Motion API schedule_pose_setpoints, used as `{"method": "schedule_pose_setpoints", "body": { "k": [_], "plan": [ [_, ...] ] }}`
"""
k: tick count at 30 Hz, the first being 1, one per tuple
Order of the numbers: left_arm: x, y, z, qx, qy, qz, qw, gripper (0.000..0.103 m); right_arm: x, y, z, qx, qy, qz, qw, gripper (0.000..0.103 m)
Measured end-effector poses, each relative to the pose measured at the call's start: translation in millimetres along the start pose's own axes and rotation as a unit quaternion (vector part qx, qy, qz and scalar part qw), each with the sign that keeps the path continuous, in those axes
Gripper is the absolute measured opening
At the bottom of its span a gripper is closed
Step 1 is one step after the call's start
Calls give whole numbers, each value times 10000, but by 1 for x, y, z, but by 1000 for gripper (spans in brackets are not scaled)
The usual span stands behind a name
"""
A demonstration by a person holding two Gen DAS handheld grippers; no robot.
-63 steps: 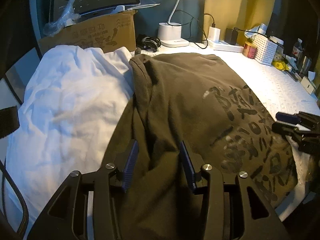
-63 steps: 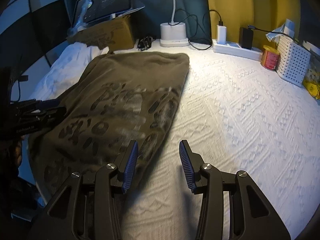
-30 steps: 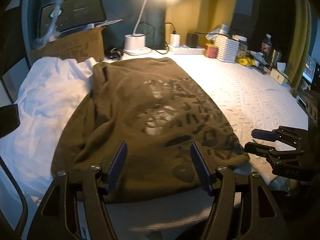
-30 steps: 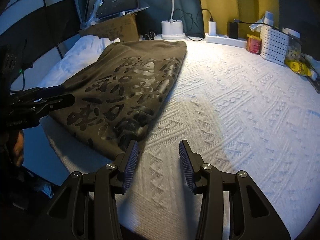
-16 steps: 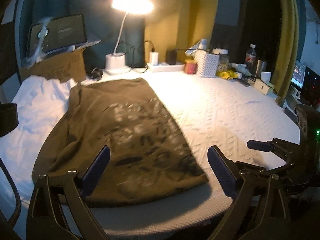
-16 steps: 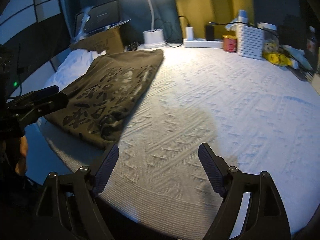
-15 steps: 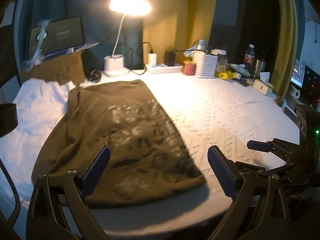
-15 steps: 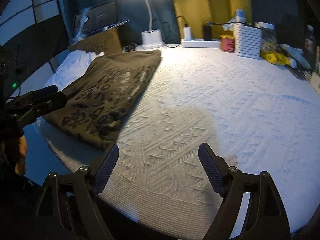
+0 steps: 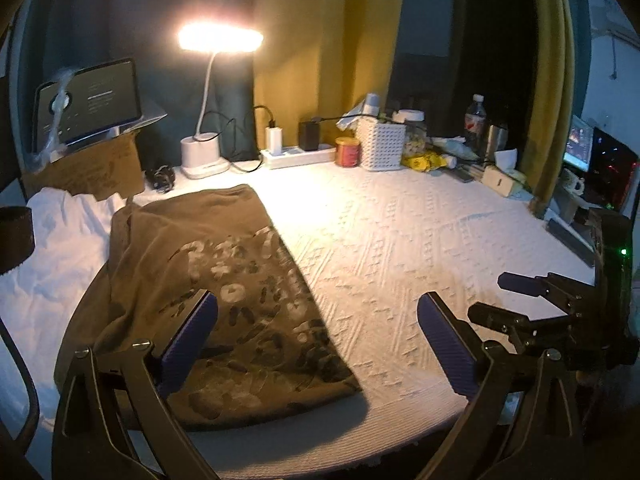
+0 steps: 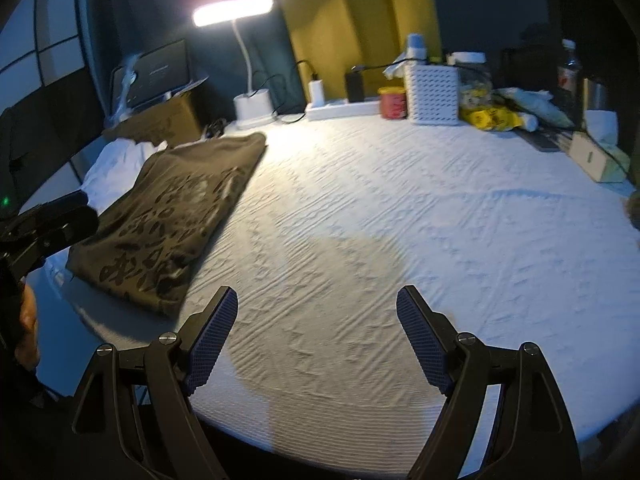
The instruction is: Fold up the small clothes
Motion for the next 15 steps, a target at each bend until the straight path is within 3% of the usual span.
{"method": "schedule_pose_setpoints", "body": {
  "k": [4, 15],
  "plan": [
    [-4, 10, 9, 60, -181, 109, 9998, 99, -9, 9, 10, 13, -90, 98, 9999, 84],
    [-22, 45, 12, 397, -27, 631, 9972, 101, -37, 38, 32, -47, -482, 411, 9980, 84]
  ]
}}
Point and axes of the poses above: each gripper's, at about its wrist camera, not at the fingertips, and x roughly the way its jaws point, z to its right, y to its top, the point moved 10 cm from there along x, roughly the way its jaws point, and after that the axes turned 7 degrees about -y, right-handed, at the moved point
